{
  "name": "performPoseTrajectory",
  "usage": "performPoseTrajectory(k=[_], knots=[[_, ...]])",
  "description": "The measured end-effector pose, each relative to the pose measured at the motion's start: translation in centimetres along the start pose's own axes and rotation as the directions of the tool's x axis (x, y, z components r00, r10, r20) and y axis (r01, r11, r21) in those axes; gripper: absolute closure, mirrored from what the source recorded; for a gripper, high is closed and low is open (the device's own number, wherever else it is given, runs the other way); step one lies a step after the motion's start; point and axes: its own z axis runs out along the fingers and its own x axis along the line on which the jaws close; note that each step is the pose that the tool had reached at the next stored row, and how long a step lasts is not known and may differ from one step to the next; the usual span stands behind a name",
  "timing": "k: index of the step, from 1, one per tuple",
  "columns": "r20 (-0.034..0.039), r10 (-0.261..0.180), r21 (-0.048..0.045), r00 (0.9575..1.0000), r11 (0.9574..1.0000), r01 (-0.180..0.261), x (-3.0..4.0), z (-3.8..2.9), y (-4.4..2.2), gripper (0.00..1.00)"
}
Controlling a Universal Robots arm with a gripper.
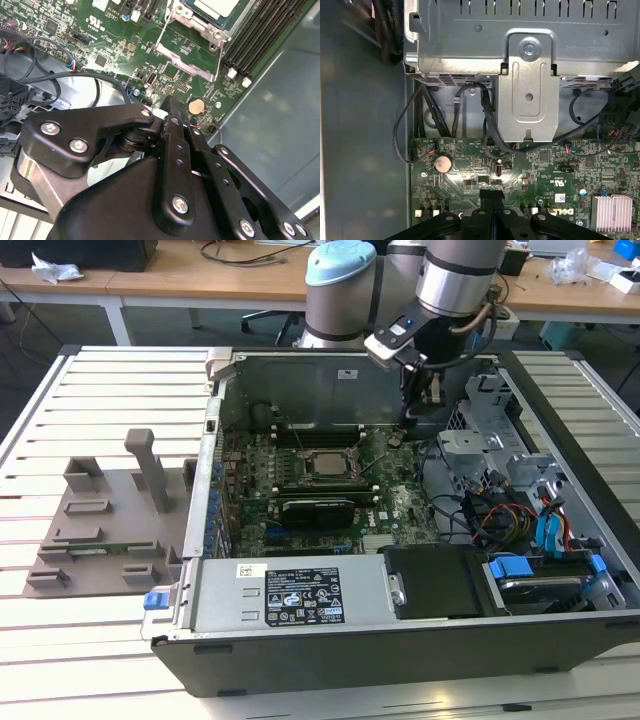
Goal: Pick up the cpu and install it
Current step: 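Close the cpu cover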
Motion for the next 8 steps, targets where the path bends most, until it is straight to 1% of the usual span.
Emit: performPoseTrajectory(k=[1,3,8], knots=[[0.0,0.0,0.0,1.0,1.0,0.0,0.01,0.16,0.01,0.89],[0.0001,0.0,0.0,1.0,1.0,0.0,0.03,0.79,0.04,0.89],[0.0001,-0.001,-0.0001,1.0,1.0,0.001,0.23,1.89,-0.04,0.89]])
